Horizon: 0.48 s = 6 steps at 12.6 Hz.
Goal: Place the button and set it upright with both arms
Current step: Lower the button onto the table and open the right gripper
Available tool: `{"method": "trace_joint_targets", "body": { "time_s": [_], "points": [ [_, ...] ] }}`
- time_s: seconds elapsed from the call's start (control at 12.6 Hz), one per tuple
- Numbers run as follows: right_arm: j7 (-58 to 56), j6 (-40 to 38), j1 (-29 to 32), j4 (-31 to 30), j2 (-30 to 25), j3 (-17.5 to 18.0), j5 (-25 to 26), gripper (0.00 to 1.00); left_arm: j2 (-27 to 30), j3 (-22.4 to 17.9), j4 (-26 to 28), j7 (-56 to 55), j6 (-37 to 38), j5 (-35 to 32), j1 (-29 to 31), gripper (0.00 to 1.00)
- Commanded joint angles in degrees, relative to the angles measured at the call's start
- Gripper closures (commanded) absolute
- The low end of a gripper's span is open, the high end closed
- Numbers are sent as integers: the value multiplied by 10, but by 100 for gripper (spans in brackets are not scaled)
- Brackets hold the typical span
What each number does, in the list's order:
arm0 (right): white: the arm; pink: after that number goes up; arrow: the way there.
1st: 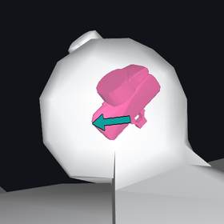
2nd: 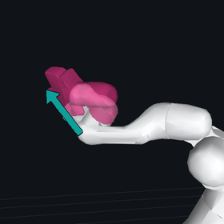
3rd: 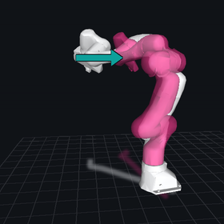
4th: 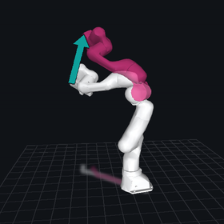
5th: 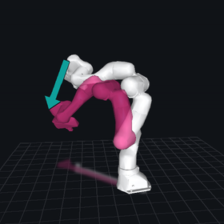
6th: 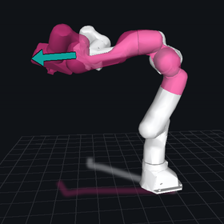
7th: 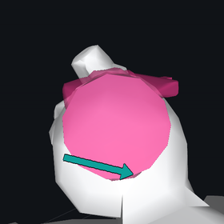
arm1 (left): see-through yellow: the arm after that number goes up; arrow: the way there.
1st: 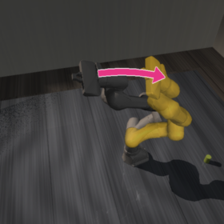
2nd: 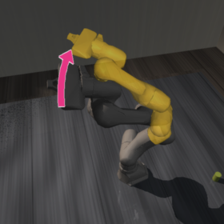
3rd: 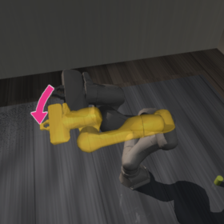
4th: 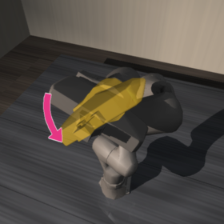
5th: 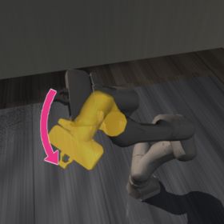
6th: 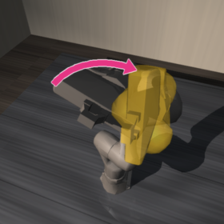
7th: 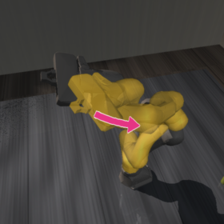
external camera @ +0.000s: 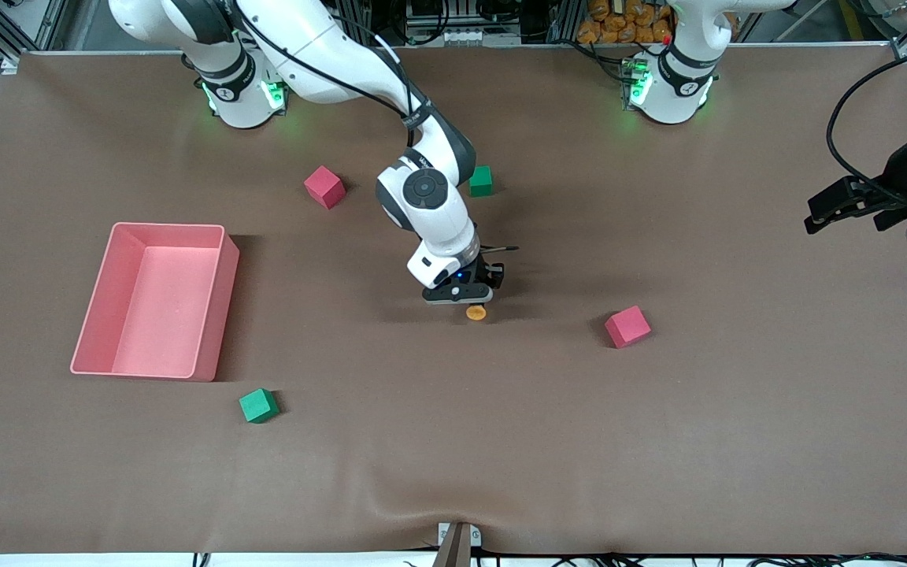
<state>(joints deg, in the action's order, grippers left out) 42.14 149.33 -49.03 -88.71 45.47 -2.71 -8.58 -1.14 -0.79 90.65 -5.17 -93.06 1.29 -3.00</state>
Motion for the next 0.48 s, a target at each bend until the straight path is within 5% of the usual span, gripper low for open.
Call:
{"method": "trace_joint_targets", "body": {
  "time_s": [0.0,0.08,0.4],
  "points": [
    [28,2,-8,7,9,-7,16,31,-4,3,-7,4,8,0,0,0],
    [35,3,-8,9,11,-7,16,0,-4,3,-7,4,8,0,-1,0],
    [32,-4,2,11,8,-8,16,0,-4,2,-7,20,8,0,4,0]
  ]
}}
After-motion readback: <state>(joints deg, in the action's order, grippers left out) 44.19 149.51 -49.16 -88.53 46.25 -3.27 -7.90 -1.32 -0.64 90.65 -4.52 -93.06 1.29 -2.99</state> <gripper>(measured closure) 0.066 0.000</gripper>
